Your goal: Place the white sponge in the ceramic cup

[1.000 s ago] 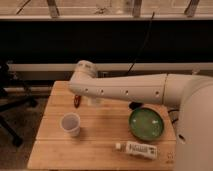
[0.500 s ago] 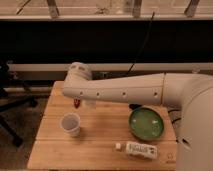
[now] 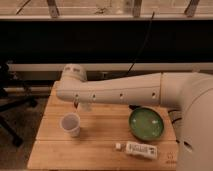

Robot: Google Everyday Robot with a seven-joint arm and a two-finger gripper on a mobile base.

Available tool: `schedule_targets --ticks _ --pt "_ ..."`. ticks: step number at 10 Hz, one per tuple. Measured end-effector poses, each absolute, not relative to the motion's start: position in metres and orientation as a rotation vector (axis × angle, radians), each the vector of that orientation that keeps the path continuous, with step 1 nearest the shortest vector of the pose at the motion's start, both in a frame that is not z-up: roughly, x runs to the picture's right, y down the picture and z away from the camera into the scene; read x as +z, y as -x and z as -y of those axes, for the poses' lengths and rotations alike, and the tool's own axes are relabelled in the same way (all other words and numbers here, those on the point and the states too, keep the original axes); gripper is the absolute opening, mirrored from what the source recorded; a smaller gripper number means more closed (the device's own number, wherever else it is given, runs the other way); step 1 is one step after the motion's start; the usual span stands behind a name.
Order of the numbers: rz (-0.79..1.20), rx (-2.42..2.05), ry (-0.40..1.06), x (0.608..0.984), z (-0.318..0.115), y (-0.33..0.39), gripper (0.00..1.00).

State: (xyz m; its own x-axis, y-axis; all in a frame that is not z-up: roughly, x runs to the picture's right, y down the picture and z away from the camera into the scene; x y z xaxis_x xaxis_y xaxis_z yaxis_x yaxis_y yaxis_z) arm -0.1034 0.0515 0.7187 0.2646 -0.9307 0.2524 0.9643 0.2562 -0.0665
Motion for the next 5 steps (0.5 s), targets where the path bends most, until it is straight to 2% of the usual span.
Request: schedule_targets --ticks 2,5 --pt "0.178 -1.297 0.222 0.719 -0.051 0.104 0.05" --pt "0.243 -1.359 0.227 0.712 -0.075 0.118 0.05"
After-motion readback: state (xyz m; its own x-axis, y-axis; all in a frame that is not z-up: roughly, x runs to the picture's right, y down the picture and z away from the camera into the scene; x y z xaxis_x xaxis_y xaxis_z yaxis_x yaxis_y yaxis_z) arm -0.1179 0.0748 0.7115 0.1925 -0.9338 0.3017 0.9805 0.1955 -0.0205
